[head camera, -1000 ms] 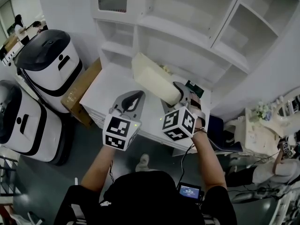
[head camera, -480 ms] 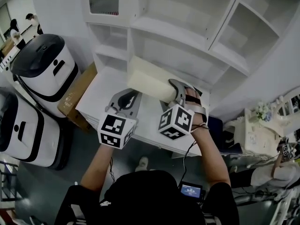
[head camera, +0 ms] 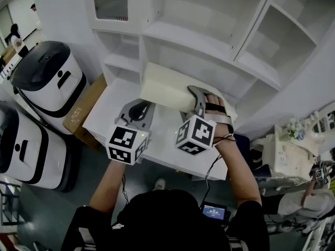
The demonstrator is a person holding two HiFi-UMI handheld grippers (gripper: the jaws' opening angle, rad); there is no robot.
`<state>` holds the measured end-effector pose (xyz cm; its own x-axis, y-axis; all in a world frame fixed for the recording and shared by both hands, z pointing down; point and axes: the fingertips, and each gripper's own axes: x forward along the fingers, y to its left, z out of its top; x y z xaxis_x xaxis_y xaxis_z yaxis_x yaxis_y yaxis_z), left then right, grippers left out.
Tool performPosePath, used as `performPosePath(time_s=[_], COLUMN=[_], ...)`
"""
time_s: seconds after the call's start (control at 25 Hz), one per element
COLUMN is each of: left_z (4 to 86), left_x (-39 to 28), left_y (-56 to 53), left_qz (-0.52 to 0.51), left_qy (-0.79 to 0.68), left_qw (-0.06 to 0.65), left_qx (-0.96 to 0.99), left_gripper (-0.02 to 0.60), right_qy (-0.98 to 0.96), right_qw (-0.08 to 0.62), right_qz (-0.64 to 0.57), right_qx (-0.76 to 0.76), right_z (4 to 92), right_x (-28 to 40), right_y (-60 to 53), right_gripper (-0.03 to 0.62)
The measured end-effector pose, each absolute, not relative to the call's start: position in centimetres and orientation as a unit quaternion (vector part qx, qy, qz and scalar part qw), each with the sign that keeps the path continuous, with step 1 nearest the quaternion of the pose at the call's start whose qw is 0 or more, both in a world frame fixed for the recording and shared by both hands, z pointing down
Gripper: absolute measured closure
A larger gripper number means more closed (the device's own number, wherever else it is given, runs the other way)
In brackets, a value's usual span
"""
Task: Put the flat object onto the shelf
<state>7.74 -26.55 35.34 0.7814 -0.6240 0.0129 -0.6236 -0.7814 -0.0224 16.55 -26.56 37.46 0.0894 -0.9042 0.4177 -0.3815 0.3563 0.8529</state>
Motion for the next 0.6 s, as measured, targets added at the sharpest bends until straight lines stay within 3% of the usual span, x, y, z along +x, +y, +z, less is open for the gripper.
performPosePath(time_s=[0.6], left_z=[36.8], left_x=[9.5], left_y=[-29.6], left_qz=[-0.015], left_qy=[0.337], left_qw=[-0.011], left_qx=[-0.941], left_gripper=[0.574], right_qy=[-0.622], right_qw=[0.558], right_qz=[-0.256], right_qx=[0.486], right_z=[38.5], right_x=[18.3], right_y=[-29.7], right_gripper=[0.338])
